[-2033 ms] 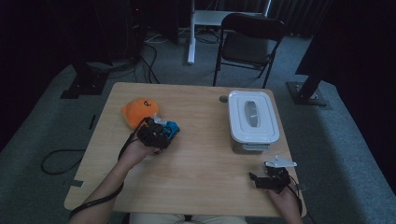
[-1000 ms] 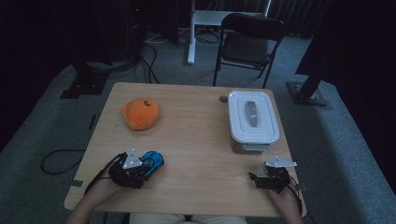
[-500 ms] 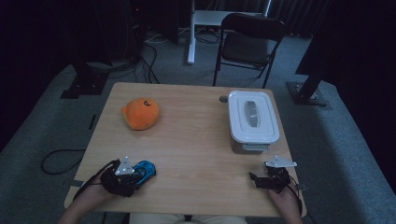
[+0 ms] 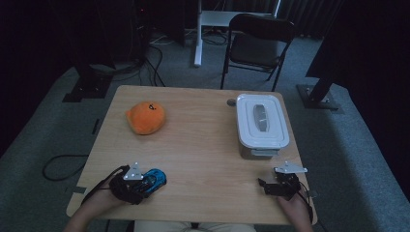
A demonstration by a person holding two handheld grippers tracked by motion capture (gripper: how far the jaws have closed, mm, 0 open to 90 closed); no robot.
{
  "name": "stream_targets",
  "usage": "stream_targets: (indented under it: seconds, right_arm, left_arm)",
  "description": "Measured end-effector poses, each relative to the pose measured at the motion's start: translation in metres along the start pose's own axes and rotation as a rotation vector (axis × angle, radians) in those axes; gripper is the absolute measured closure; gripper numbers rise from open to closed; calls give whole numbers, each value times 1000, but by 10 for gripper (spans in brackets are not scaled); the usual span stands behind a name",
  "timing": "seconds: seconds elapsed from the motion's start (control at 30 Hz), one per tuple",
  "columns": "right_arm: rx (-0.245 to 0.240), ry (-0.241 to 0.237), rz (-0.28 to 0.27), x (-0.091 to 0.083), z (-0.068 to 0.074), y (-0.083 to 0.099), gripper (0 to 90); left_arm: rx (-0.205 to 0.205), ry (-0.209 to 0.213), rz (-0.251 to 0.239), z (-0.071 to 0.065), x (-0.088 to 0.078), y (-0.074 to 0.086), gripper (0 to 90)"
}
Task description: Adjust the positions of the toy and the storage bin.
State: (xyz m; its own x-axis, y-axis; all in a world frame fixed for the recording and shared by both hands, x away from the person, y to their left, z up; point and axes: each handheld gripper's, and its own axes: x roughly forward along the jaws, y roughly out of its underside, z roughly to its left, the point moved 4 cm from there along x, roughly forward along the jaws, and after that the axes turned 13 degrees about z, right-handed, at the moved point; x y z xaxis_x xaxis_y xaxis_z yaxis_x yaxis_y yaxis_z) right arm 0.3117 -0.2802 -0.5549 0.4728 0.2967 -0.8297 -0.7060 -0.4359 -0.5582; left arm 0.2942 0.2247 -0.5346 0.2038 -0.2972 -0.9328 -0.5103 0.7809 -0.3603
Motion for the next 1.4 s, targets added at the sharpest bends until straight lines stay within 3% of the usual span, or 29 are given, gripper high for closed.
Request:
stream_targets:
  seconds: [0.07,0.13,0.2,0.23,0.3,0.37,0.47,0.5,0.73,0.9,1.03,1.2,1.4]
  right_arm:
    - [0,0,0,0,0,0,161]
    - [0,0,0,0,0,0,161]
    - [1,0,0,0,0,0,161]
    - [0,0,0,0,0,0,161]
    - [1,0,0,0,0,0,161]
    - [1,0,0,0,0,0,161]
    - [0,0,0,0,0,0,161]
    - [1,0,0,0,0,0,161]
    - [1,0,0,0,0,0,161]
    - [0,0,0,0,0,0,161]
    - [1,0,0,0,0,0,161]
    - [1,0,0,0,0,0,161]
    - [0,0,0,0,0,0,161]
  left_arm:
    - [-3,31,-1,1,-2,0,199]
    - [-23,36,-32,1,-9,-2,176]
    - [-33,31,-53,4,-15,-4,173]
    - [-48,36,-55,6,-18,-4,105]
    - [-67,22,-57,12,-21,-4,86]
    - [-103,17,-68,20,-22,-4,13]
    - [-160,-16,-86,33,-25,-5,13]
    - [-166,-36,-94,37,-26,-6,20]
    - [-221,-66,-132,70,-30,-14,49]
    - [-287,-92,-166,96,-34,-23,62]
    - [-331,-147,-177,116,-35,-31,127]
    - [-340,-180,-207,134,-37,-43,222]
    - [-366,-216,-215,161,-40,-61,230]
